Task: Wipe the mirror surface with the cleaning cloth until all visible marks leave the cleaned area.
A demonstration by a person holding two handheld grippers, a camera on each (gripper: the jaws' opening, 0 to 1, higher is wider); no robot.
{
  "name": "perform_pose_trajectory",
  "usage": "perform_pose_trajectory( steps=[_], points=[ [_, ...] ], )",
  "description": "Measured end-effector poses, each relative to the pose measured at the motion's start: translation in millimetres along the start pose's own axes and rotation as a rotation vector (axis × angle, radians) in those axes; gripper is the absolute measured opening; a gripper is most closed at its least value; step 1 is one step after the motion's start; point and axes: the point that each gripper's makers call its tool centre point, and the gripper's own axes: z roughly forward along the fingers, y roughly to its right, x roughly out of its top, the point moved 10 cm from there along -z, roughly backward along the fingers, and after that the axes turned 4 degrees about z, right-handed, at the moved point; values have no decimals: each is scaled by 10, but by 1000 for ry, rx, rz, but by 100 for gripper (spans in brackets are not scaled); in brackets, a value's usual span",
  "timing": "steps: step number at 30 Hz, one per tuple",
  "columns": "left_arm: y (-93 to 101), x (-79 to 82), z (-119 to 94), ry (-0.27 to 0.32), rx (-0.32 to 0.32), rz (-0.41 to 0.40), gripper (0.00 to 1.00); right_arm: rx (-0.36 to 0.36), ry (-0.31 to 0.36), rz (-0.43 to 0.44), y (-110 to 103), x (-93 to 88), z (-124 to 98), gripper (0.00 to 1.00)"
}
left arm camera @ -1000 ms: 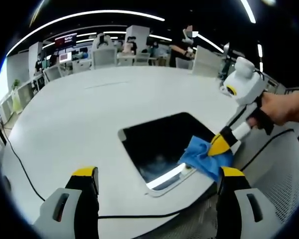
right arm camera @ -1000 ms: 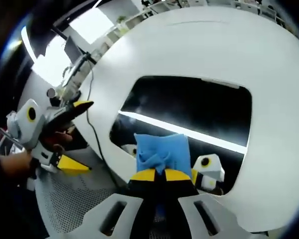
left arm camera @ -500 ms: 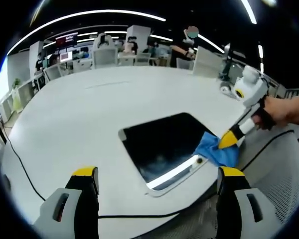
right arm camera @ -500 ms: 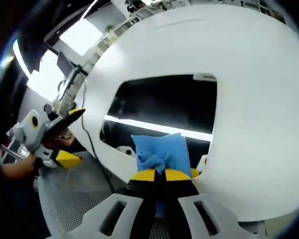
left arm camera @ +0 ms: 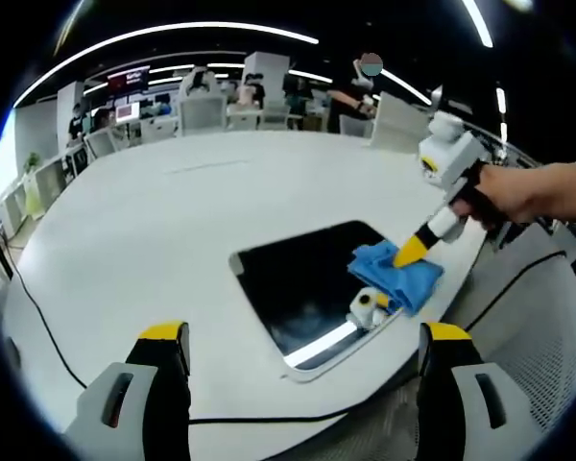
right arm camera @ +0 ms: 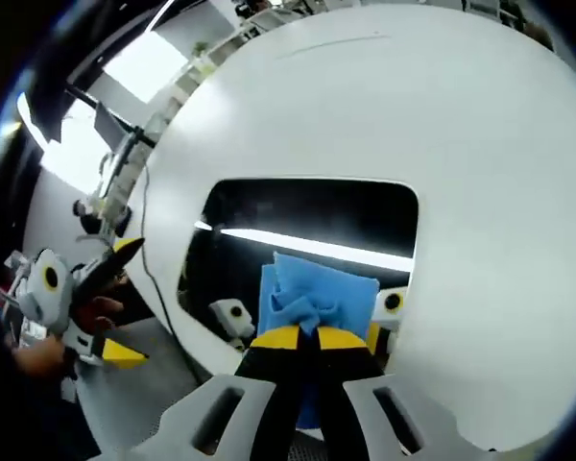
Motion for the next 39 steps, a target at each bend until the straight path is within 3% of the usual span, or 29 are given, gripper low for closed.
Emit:
perform_pose_trajectory(
  steps=[9, 18, 22, 26, 29, 32, 34, 39],
  points=[
    [-3, -3, -3, -1, 4, 1, 100, -33, -8, 8, 71, 479, 149, 0],
    [-1, -7, 2, -8, 3, 8, 100, -61, -13, 21, 109, 811, 233, 0],
    [-1, -13, 5, -8, 3, 8, 100, -66, -10, 43, 113, 817, 242, 0],
    [-2, -14, 7, -9, 2, 9, 100, -63, 18, 3, 126, 778, 248, 0],
    [8, -10, 9, -11, 0, 14, 100, -25, 31, 41, 181, 768, 239, 0],
    [10, -16, 15, -17, -3, 18, 100, -31, 45, 45, 152, 741, 229, 0],
    [12, -12, 12, -16, 0, 15, 100, -36, 60, 9, 137, 719, 223, 0],
    [13, -8, 9, -21, 5, 13, 100, -35, 68, 17, 187, 665, 65, 0]
  ],
)
